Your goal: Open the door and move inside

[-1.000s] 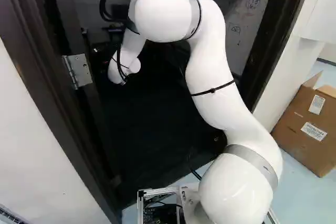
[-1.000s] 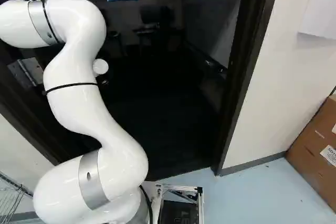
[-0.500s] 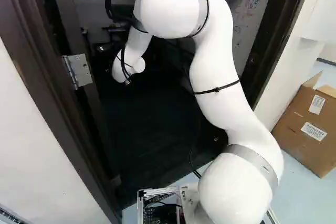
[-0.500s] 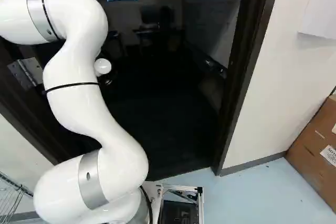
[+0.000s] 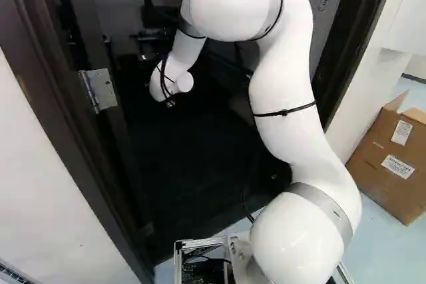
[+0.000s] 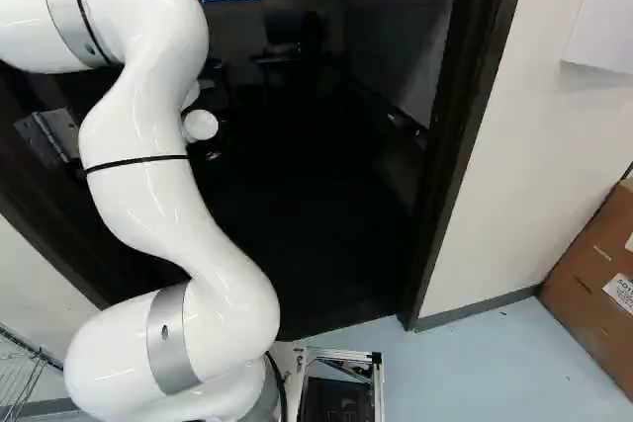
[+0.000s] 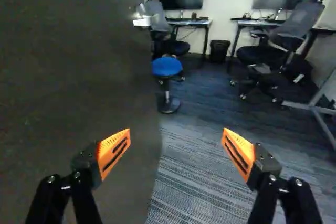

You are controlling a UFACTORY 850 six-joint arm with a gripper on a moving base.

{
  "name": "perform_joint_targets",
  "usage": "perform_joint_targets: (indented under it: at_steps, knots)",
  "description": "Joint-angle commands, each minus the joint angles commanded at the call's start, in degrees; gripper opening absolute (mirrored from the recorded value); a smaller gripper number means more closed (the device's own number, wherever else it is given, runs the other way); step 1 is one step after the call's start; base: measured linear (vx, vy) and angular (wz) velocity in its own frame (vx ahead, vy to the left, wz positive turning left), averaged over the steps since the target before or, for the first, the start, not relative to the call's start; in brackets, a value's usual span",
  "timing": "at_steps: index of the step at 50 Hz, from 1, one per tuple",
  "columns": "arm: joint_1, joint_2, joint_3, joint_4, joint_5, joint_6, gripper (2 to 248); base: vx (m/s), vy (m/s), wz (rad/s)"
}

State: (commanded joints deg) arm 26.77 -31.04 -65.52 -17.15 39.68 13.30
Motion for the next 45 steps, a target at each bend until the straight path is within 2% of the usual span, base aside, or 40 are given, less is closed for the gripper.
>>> perform_joint_targets:
  at_steps: [31, 45]
  knots:
    - [-4.1, 3.8, 5.0, 11.7, 0.0, 0.0, 247, 0.0, 0.0, 0.0]
    - [-6.0, 5.3, 6.8, 12.8, 0.0, 0.0, 247, 0.0, 0.0, 0.0]
